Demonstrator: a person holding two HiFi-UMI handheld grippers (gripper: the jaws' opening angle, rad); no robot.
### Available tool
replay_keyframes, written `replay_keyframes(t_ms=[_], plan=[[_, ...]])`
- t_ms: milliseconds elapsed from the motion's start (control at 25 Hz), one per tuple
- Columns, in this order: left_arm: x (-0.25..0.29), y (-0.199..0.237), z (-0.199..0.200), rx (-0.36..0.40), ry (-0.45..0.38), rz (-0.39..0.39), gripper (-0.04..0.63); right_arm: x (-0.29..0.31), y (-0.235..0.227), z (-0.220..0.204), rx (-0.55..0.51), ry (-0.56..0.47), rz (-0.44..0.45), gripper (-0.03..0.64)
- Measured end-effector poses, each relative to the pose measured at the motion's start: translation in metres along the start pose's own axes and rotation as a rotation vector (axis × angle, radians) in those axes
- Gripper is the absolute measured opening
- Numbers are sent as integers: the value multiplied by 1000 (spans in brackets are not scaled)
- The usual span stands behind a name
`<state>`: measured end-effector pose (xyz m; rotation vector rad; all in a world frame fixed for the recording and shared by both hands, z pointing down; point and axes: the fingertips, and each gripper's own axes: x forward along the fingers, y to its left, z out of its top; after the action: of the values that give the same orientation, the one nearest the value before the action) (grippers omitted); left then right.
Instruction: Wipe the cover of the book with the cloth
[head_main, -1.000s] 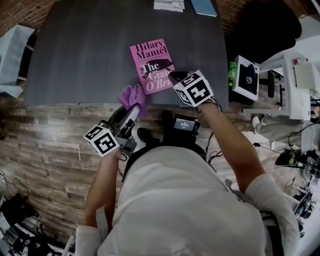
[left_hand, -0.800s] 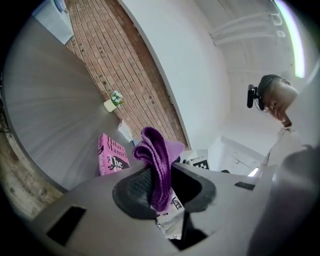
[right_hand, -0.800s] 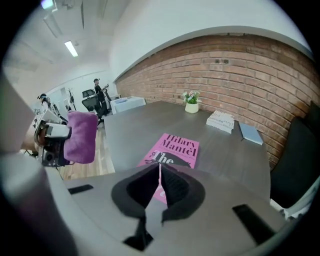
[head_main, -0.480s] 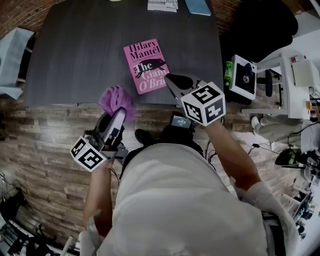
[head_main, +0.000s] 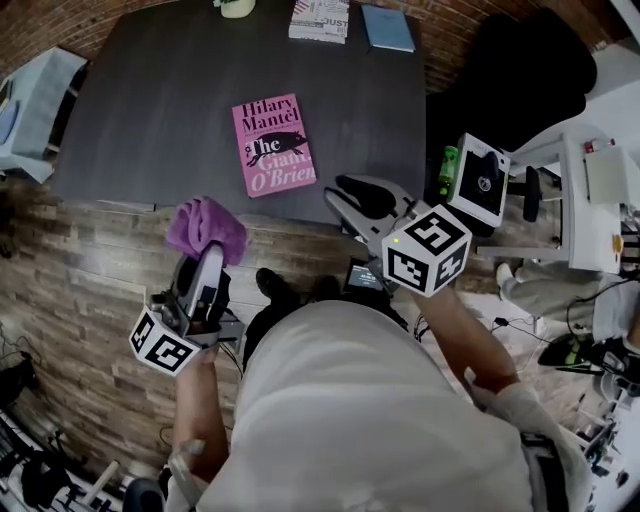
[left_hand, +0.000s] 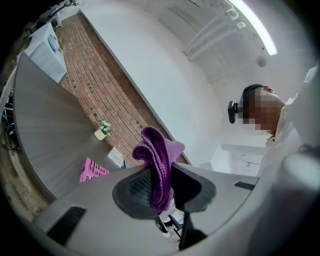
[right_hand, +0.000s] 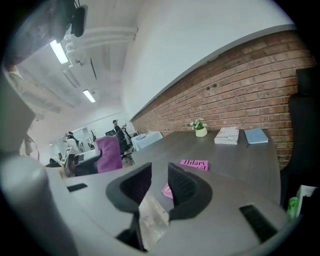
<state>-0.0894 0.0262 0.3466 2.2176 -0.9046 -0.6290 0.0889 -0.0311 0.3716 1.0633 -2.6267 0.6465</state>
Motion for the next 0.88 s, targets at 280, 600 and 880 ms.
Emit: replay_keyframes(t_ms=[280,600,880], plan=[[6,-55,-42,14,-57,37,89,-70,-11,-15,-23,-24,42,98],[-6,-103,-65,43,-76,41,88,-106,-8,-21,60,-78,95,57],[-8,-121,-56,61,-56,-21,89,-123,13,1,113,-167,112,25]])
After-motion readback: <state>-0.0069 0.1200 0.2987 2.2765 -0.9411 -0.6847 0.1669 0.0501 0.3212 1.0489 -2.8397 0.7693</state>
